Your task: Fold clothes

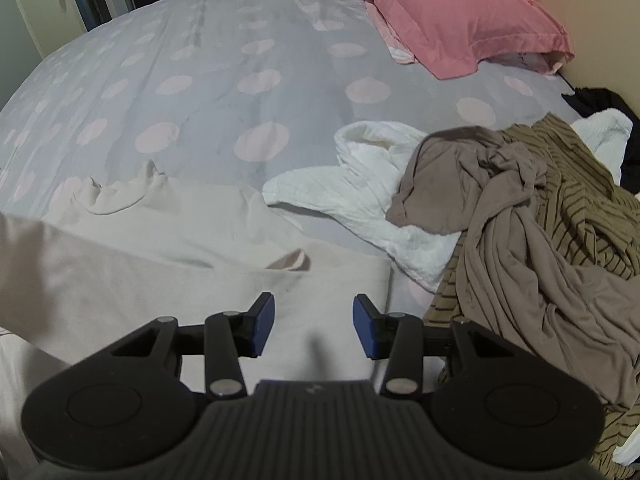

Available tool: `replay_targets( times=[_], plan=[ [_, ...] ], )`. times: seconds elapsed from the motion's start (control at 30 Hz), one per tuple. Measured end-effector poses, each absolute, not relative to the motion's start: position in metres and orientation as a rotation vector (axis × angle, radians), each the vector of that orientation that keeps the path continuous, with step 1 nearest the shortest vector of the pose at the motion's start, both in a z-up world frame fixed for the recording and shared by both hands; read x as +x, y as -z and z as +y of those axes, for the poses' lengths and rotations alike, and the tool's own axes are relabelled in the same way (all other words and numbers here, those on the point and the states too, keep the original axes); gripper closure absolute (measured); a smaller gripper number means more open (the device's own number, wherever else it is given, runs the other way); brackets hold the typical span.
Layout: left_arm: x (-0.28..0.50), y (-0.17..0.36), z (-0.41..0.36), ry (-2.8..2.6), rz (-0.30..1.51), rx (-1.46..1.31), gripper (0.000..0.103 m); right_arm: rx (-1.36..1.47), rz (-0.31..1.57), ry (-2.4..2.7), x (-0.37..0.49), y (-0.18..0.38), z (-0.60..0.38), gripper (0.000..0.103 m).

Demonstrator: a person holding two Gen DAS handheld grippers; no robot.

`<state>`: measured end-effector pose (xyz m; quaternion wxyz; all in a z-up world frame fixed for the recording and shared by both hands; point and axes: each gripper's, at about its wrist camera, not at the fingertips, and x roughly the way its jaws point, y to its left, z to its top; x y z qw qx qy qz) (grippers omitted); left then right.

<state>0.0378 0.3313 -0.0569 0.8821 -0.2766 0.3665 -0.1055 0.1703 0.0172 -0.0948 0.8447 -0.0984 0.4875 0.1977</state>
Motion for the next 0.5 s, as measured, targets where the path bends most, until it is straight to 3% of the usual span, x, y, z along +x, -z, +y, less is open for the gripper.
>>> replay_targets(
  times=[0.33, 0.5],
  plan=[
    [0.016, 0.019, 0.383, 0.286, 0.484, -0.77, 0.1, -0.224, 1.037, -0.414, 0.171, 0.1, 0.023, 0.056],
    [0.012, 0.014, 0.401, 0.284, 0.429, -0.829, 0.1, -0.224, 1.051, -0.428, 0.169, 0.104, 0.027, 0.056]
  ],
)
